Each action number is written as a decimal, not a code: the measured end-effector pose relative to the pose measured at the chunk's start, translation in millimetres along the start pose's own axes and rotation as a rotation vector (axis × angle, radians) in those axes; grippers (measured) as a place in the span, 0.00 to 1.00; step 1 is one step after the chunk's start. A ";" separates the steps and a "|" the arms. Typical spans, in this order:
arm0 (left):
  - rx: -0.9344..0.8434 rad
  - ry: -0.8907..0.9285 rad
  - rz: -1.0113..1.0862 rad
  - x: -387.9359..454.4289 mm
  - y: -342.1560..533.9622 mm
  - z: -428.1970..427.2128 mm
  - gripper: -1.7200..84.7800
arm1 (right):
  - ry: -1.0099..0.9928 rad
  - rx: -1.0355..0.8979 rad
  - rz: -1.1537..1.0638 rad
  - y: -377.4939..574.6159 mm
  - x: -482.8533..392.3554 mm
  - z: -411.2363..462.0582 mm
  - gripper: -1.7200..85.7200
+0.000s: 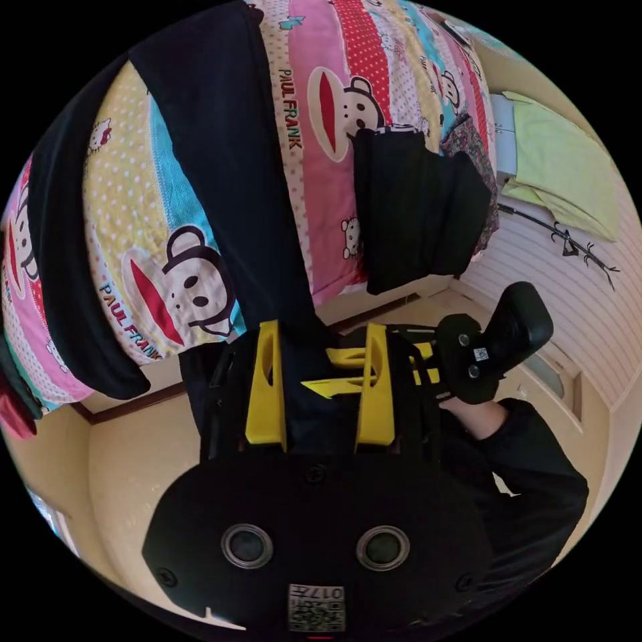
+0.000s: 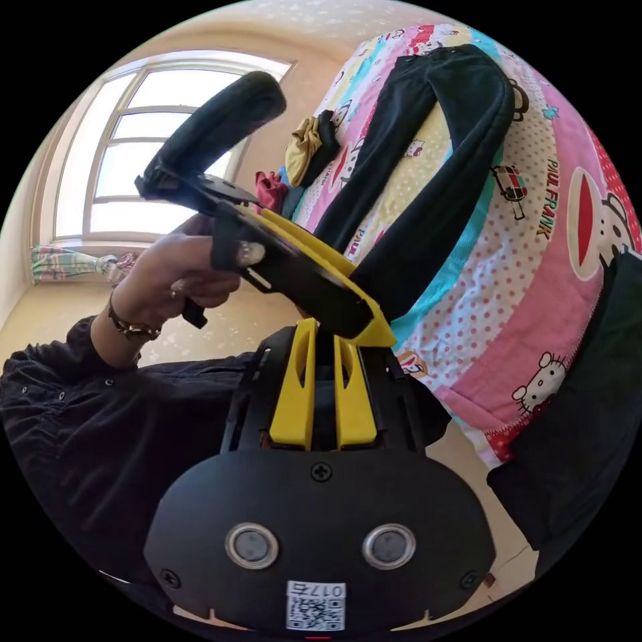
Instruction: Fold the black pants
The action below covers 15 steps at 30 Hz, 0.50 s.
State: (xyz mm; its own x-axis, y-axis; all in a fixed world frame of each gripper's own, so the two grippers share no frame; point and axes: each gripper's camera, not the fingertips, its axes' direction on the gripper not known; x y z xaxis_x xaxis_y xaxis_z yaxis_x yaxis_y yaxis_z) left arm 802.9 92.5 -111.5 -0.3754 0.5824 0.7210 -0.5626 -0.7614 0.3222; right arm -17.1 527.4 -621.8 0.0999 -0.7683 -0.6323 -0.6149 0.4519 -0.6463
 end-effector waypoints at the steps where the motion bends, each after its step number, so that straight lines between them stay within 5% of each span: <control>1: 0.005 0.002 -0.022 -8.5 6.1 2.6 0.14 | -0.004 0.014 0.008 5.6 2.4 -3.3 0.05; 6: 0.033 0.191 0.035 -30.5 32.7 5.1 0.08 | -0.050 -0.018 0.018 21.3 7.7 -17.4 0.09; 10: 0.129 0.303 0.067 -62.6 62.0 -13.5 0.07 | -0.160 -0.239 -0.023 8.9 21.0 -29.8 0.08; 13: 0.164 0.439 0.037 -99.4 81.9 -31.9 0.07 | -0.049 -0.483 -0.005 -27.9 39.6 -36.5 0.11; 15: 0.186 0.490 0.047 -117.4 94.1 -44.8 0.07 | 0.036 -0.462 0.039 -71.8 53.8 -56.2 0.13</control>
State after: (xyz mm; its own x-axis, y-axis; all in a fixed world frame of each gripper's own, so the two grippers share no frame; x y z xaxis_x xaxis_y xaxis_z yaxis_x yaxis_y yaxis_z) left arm 761.1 -34.7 -193.2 -0.7225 0.5772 0.3805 -0.4130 -0.8017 0.4320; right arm -11.6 428.1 -585.4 0.0472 -0.7737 -0.6318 -0.9026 0.2379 -0.3588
